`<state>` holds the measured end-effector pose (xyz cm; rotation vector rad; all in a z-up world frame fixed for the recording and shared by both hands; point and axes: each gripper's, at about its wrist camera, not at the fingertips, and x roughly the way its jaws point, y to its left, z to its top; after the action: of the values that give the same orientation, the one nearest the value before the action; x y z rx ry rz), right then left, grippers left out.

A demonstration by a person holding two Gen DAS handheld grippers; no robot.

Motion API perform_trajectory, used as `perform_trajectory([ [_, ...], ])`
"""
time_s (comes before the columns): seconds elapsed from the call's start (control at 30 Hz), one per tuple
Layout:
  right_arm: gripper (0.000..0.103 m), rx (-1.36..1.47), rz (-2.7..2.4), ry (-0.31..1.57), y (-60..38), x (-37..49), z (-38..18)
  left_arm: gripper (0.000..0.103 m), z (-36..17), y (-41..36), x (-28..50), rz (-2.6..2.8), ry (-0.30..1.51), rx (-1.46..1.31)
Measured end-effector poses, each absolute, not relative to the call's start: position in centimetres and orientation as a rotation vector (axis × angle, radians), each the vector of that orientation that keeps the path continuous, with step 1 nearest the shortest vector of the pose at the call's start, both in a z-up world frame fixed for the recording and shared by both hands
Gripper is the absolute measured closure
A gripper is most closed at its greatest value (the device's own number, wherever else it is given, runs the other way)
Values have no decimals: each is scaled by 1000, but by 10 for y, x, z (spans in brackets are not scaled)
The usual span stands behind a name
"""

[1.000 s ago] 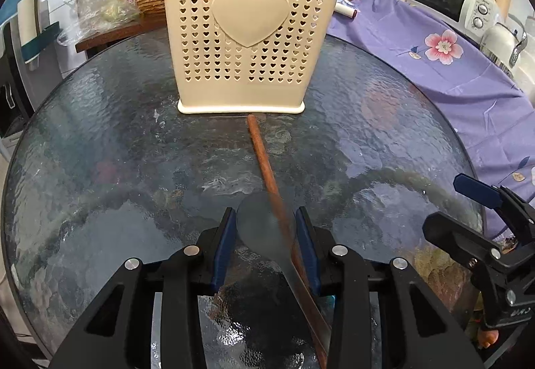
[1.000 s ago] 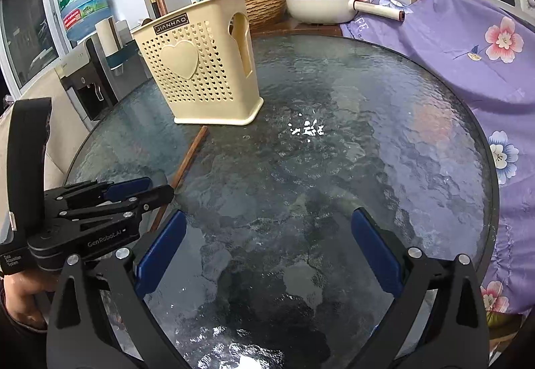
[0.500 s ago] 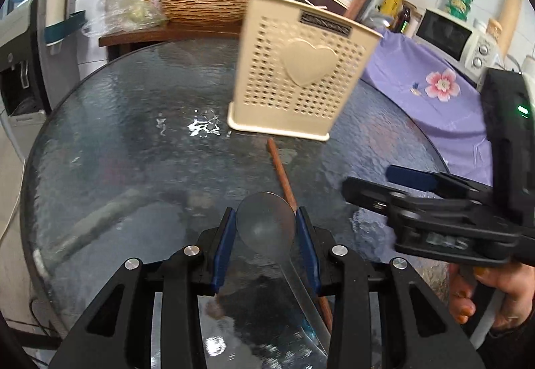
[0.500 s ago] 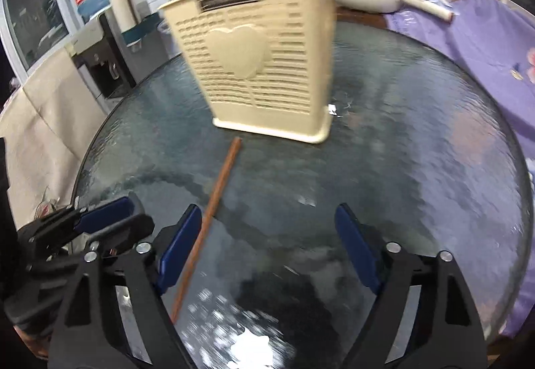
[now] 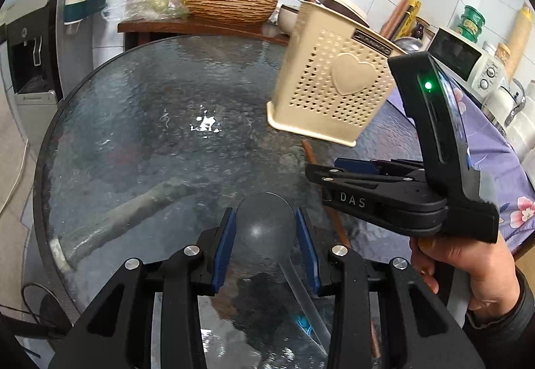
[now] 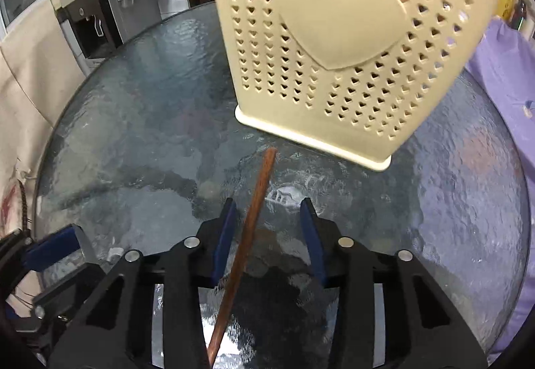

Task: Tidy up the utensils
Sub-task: 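Move the right tool down and grasp the wooden chopstick on the table, then lift the chopstick and lower it into the holder with the right tool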

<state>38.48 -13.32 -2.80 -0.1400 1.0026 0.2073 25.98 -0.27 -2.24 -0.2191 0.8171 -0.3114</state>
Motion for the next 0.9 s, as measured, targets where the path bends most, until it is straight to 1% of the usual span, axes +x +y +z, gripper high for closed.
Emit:
perform_trajectory([
  [0.1,77,-145,212,1008,-126,389,-28,67,-24,-1,264,-314,822,-223],
  [0.13,84,-154,218,1006,-124,390,-28,67,-25,0,265,-317,823,-222],
  [0.17,88,-159,220,1005,-122,391,-29,67,-25,0,265,-319,823,-221],
  [0.23,93,-164,222,1000,-118,392,-29,67,-25,-1,265,-323,820,-215],
  [0.47,96,-111,234,972,-125,391,-25,67,-20,-3,263,-329,800,-206],
  [0.9,96,117,375,781,-187,353,51,67,23,-12,260,-339,673,-188],
])
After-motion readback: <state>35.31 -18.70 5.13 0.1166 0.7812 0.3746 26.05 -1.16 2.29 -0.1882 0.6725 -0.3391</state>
